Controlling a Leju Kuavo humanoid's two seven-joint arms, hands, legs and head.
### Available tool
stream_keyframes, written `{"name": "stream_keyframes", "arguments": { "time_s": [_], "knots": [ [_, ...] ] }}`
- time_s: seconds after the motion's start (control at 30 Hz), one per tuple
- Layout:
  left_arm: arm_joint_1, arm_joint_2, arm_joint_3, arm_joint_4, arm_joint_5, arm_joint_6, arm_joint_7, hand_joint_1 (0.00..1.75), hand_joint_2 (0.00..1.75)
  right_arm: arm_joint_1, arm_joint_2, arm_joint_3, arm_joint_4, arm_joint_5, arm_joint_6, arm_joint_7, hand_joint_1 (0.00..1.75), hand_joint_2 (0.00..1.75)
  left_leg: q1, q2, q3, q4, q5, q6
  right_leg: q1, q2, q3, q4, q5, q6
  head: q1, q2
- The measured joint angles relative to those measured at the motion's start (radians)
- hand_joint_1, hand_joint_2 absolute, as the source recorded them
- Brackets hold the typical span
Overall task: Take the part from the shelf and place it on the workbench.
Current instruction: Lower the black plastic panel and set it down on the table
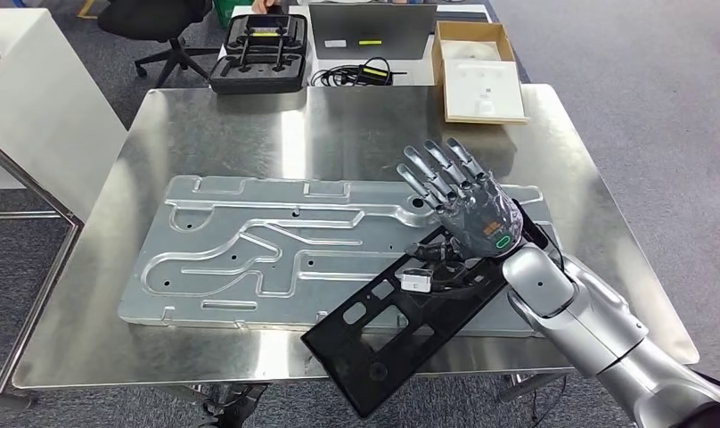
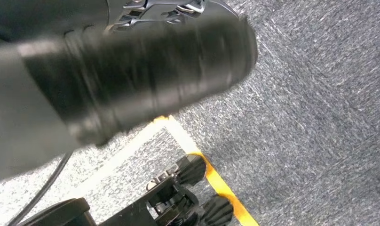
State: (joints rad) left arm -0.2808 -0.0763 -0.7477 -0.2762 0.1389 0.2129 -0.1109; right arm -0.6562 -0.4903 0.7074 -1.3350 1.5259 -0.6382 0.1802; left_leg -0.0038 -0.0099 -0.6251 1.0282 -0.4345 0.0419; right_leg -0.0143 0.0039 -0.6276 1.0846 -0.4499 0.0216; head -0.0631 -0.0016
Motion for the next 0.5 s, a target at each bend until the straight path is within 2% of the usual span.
{"name": "stream_keyframes", "arguments": {
  "time_s": [0.03, 0.13, 0.2, 0.3, 0.33, 0.37, 0.4, 0.47, 0.5],
  "knots": [
    [0.0, 0.0, 0.0, 0.0, 0.0, 0.0, 0.0, 0.0, 0.0, 0.0, 0.0, -0.003, 0.0, 0.0, 0.0, 0.0, 0.0, 0.0, -0.002, 0.0, -0.002, 0.002, -0.001, -0.004, 0.003, 0.0, 0.014, -0.03, 0.005, -0.003, 0.0, 0.0],
    [0.0, 0.0, 0.0, 0.0, 0.0, -0.002, 0.001, 0.0, 0.0, 0.001, 0.0, -0.006, -0.001, 0.0, 0.0, 0.0, 0.0, 0.0, -0.004, 0.0, -0.006, 0.003, -0.001, -0.017, 0.001, 0.002, 0.018, -0.045, 0.006, -0.014, 0.0, 0.0],
    [0.0, 0.001, 0.0, 0.0, 0.0, -0.005, 0.001, 0.0, 0.0, 0.001, 0.0, -0.008, -0.001, 0.0, 0.002, 0.0, 0.0, 0.0, -0.003, 0.001, -0.02, 0.037, -0.025, -0.029, -0.006, 0.001, 0.022, -0.05, 0.01, -0.023, -0.004, 0.0],
    [0.001, 0.001, 0.0, 0.0, -0.002, -0.009, 0.002, 0.0, 0.0, 0.003, 0.0, -0.009, -0.002, 0.0, 0.014, 0.001, 0.0, 0.0, 0.006, 0.003, -0.101, 0.212, -0.108, -0.046, -0.008, -0.002, 0.022, -0.05, 0.011, -0.031, -0.009, 0.0],
    [0.002, 0.002, 0.0, 0.0, -0.002, -0.011, 0.003, 0.0, 0.0, 0.005, 0.0, -0.009, -0.002, 0.0, 0.018, 0.002, 0.0, 0.0, 0.008, 0.004, -0.124, 0.26, -0.122, -0.05, -0.008, -0.003, 0.023, -0.05, 0.011, -0.032, -0.009, 0.0],
    [0.002, 0.002, 0.0, 0.0, -0.003, -0.013, 0.004, 0.0, 0.0, 0.007, 0.0, -0.009, -0.003, 0.001, 0.021, 0.004, 0.0, 0.0, 0.01, 0.004, -0.13, 0.272, -0.117, -0.051, -0.008, -0.003, 0.023, -0.049, 0.011, -0.032, -0.009, 0.0],
    [0.002, 0.002, 0.0, 0.0, -0.003, -0.014, 0.006, 0.0, 0.0, 0.009, 0.0, -0.01, -0.006, 0.001, 0.023, 0.006, 0.0, 0.0, 0.012, 0.004, -0.118, 0.246, -0.096, -0.052, -0.009, -0.003, 0.023, -0.048, 0.011, -0.032, -0.009, 0.0],
    [-0.001, 0.003, 0.0, 0.0, -0.003, -0.016, 0.01, 0.0, 0.0, 0.011, 0.0, -0.012, -0.015, 0.002, 0.025, 0.01, 0.0, 0.0, 0.014, 0.003, -0.054, 0.12, -0.036, -0.049, -0.009, -0.002, 0.023, -0.045, 0.011, -0.029, -0.009, 0.0],
    [-0.002, 0.003, 0.0, 0.0, -0.003, -0.016, 0.01, 0.0, 0.0, 0.011, 0.0, -0.014, -0.021, 0.002, 0.025, 0.012, 0.0, 0.0, 0.013, 0.002, -0.024, 0.06, -0.016, -0.045, -0.008, 0.0, 0.021, -0.043, 0.01, -0.025, -0.008, 0.0]
  ]
}}
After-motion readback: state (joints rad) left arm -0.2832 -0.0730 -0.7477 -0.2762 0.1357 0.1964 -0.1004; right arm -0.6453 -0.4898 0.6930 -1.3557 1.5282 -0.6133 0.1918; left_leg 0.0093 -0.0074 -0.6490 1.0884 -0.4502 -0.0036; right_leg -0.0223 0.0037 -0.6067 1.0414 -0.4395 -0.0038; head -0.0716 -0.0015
